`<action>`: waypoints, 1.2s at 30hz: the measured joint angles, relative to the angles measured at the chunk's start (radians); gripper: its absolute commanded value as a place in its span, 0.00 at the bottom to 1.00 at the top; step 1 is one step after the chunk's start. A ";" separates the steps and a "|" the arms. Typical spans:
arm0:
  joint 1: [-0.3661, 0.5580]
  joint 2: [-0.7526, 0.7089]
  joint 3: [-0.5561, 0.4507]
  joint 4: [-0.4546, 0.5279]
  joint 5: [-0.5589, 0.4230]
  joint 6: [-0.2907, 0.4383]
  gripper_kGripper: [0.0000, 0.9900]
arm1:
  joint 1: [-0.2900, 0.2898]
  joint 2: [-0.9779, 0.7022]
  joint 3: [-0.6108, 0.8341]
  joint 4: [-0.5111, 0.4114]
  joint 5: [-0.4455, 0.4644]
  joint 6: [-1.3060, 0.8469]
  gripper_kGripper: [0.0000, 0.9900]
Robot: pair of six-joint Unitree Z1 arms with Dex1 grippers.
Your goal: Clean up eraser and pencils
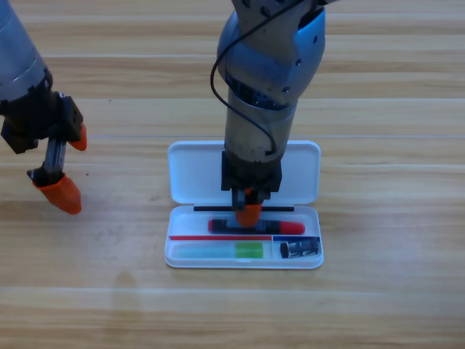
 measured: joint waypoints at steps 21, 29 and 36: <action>0.128 0.064 -0.234 -0.146 -0.170 -0.008 0.91 | 0.000 -0.546 0.299 -0.017 0.307 0.124 0.99; 0.210 0.321 -0.491 -0.148 -0.332 -0.012 0.26 | -0.001 -0.819 0.477 -0.134 0.476 0.179 0.99; 0.226 0.516 -0.546 -0.148 -0.483 0.000 0.00 | -0.001 -0.867 0.566 -0.222 0.542 0.213 0.99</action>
